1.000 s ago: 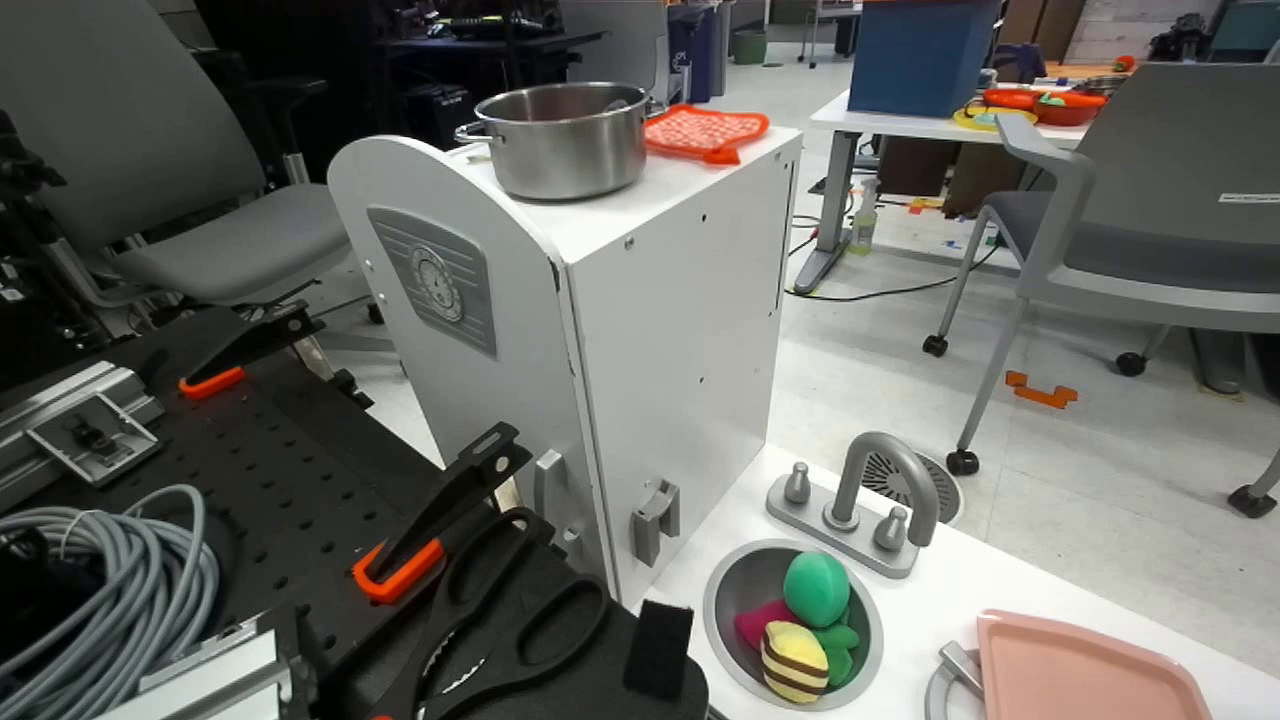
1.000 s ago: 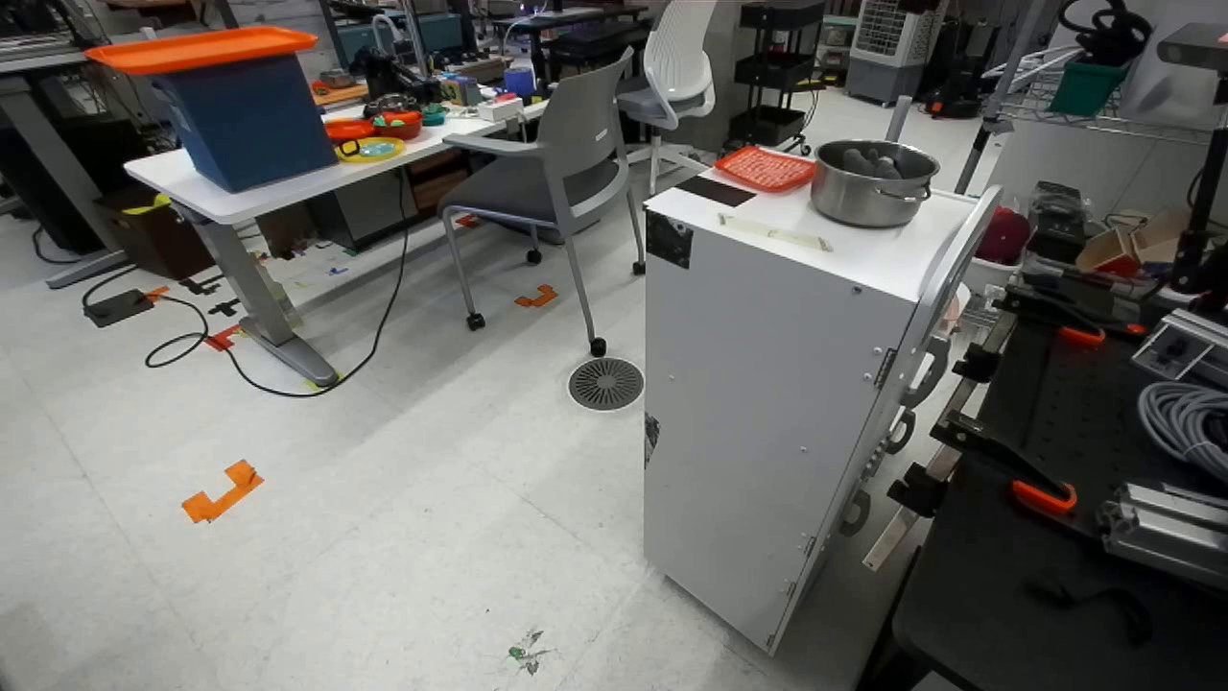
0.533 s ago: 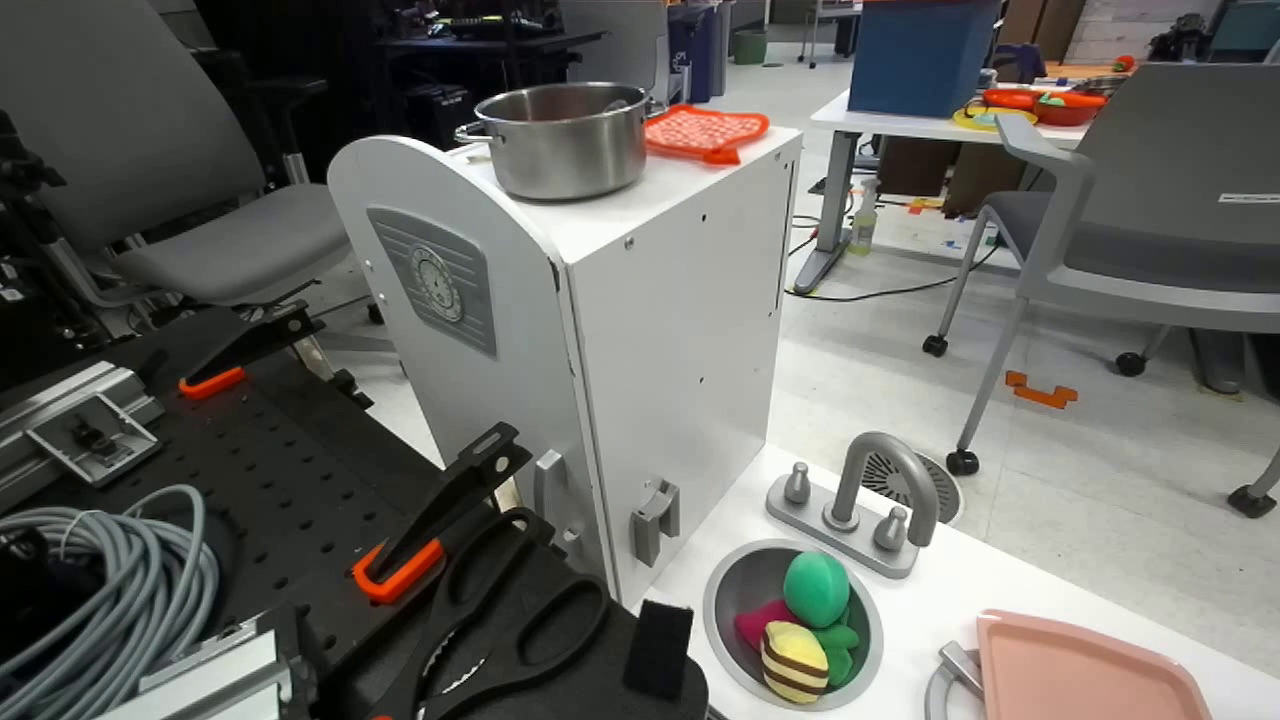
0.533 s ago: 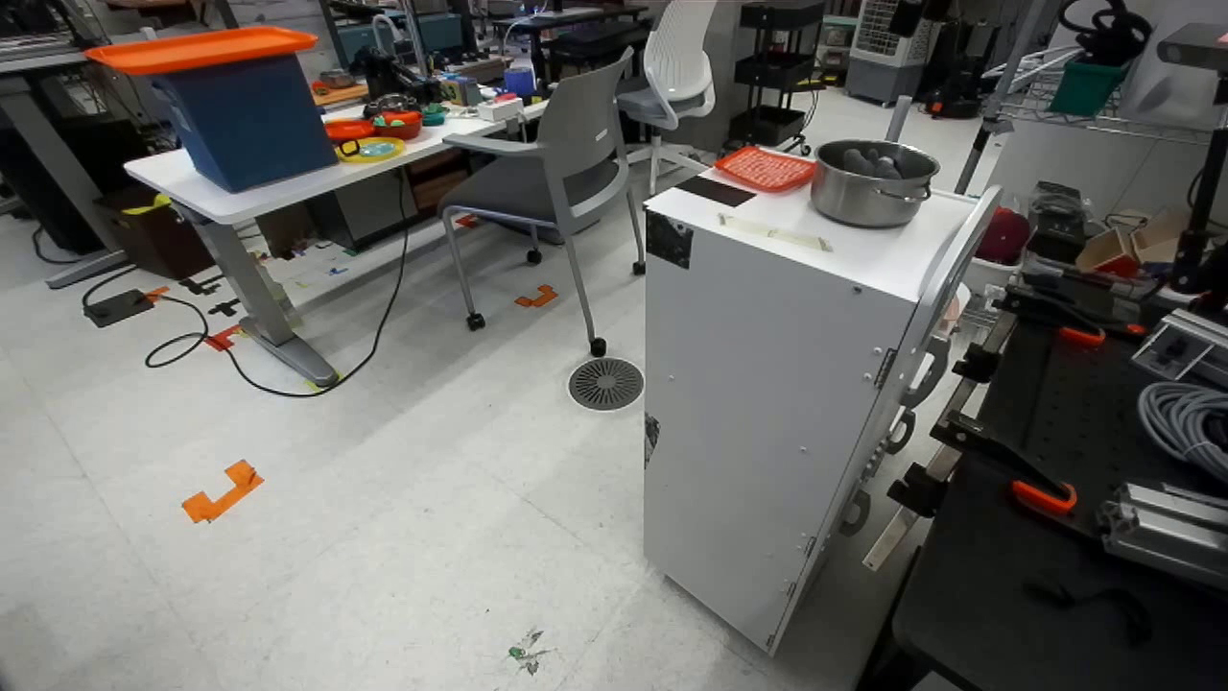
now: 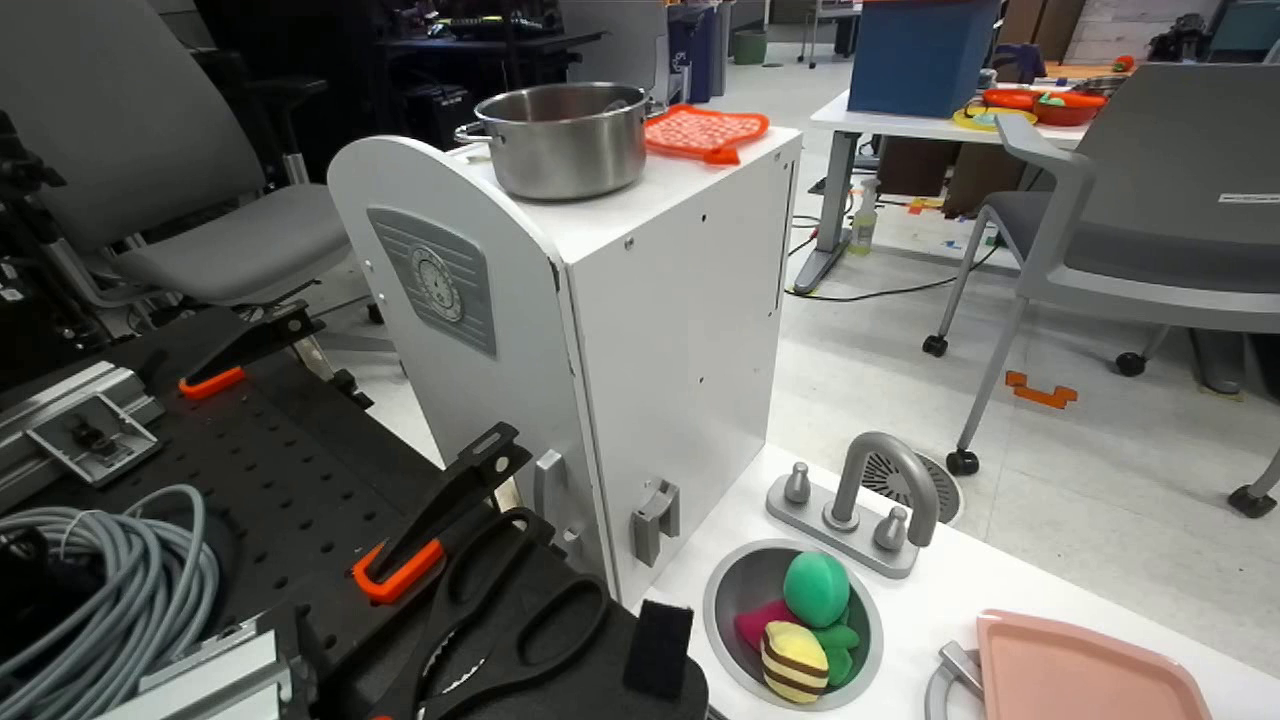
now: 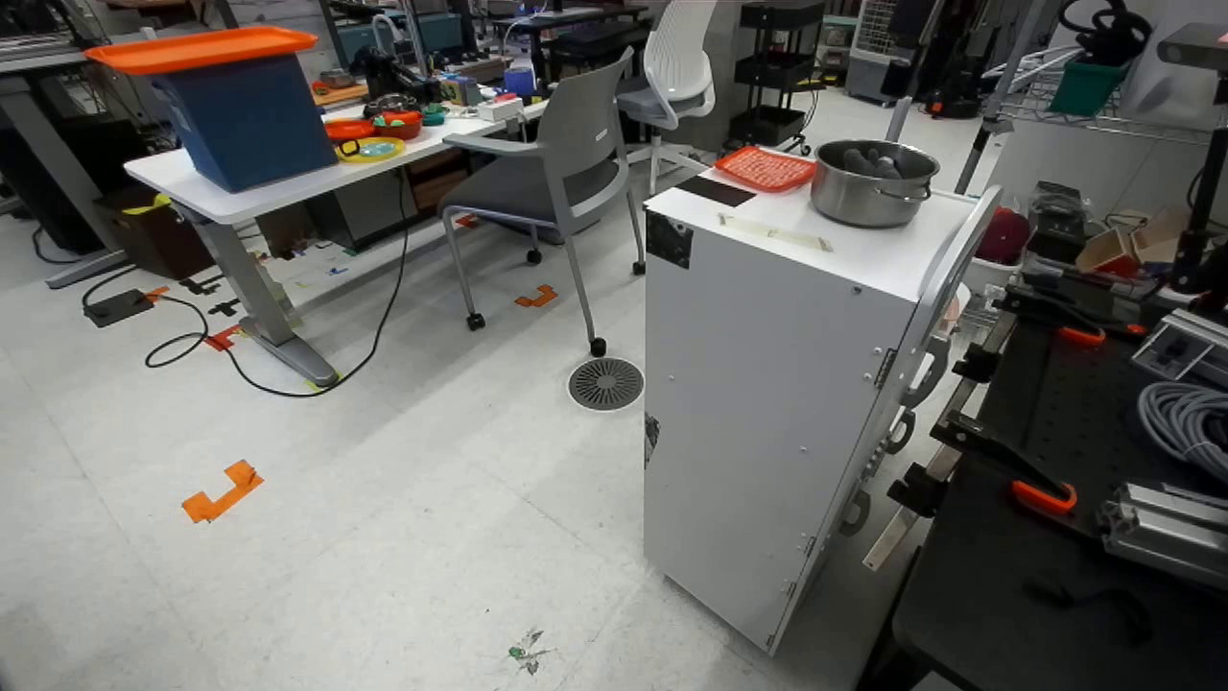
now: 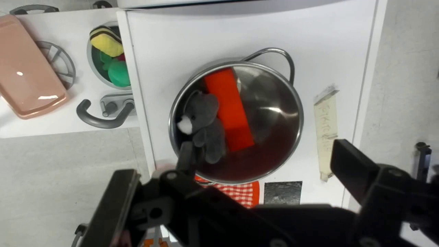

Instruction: Remove the yellow and black sponge, green plush toy and grey bear from the silver pot and place them in the sink

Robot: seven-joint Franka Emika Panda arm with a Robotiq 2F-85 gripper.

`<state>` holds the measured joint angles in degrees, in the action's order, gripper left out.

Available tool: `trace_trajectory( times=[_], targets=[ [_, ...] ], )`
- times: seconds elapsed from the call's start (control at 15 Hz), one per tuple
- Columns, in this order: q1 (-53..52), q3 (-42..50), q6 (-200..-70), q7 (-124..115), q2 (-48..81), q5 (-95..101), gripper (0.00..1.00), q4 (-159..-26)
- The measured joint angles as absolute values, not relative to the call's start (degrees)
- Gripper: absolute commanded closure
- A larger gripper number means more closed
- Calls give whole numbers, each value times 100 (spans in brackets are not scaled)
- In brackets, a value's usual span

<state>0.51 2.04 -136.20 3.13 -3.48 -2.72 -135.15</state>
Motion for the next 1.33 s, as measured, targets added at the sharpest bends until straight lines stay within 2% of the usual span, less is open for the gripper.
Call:
trace_trajectory(
  times=[1.33],
  targets=[
    [193,262,-13620,264,-126,-389,0,-13500]
  ],
)
